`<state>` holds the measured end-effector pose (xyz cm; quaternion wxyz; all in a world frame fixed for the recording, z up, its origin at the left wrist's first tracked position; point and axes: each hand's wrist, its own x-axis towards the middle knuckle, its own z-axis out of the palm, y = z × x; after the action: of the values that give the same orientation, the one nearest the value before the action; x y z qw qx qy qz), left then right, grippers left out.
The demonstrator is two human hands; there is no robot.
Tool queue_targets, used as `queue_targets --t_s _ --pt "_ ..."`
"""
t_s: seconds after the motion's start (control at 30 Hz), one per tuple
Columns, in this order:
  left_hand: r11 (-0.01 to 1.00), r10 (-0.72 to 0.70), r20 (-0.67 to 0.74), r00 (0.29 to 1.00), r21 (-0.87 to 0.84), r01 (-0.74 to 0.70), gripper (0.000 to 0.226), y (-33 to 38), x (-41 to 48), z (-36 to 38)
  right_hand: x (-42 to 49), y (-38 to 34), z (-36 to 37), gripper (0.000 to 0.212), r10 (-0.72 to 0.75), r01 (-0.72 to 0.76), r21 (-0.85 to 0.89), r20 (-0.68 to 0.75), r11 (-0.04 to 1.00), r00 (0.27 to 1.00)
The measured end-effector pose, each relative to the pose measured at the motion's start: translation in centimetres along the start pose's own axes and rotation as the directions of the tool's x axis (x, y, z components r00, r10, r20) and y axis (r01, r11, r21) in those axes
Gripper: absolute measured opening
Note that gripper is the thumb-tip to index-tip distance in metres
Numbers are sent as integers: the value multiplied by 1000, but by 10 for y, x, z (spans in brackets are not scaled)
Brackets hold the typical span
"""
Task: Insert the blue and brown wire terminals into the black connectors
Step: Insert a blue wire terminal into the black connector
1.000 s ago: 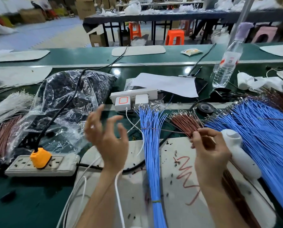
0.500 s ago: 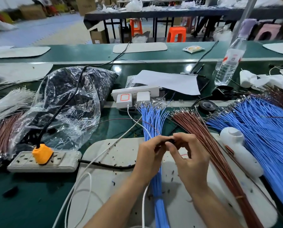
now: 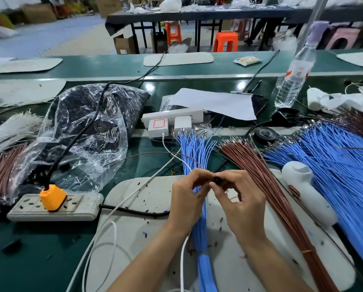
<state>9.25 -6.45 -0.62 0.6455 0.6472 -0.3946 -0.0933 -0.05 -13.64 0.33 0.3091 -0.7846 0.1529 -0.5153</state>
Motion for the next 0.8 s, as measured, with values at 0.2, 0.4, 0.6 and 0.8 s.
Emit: queue_targets --t_s 0.2,0.4,0.6,0.8 --pt "1000 4 3 1000 -23 -4 13 -1 0 0 1 1 0 13 29 -29 -3 2 1000 1000" --pt "1000 0 14 1000 -26 1 11 -2 -1 0 1 1 0 13 27 -27 -3 15 1000 1000" --pt "1000 13 28 1000 -10 -12 16 -3 -1 -1 2 0 -1 16 32 -33 23 26 999 999" --pt "1000 4 37 999 3 -4 17 -4 0 -1 3 -1 0 21 32 -32 55 16 998 999"
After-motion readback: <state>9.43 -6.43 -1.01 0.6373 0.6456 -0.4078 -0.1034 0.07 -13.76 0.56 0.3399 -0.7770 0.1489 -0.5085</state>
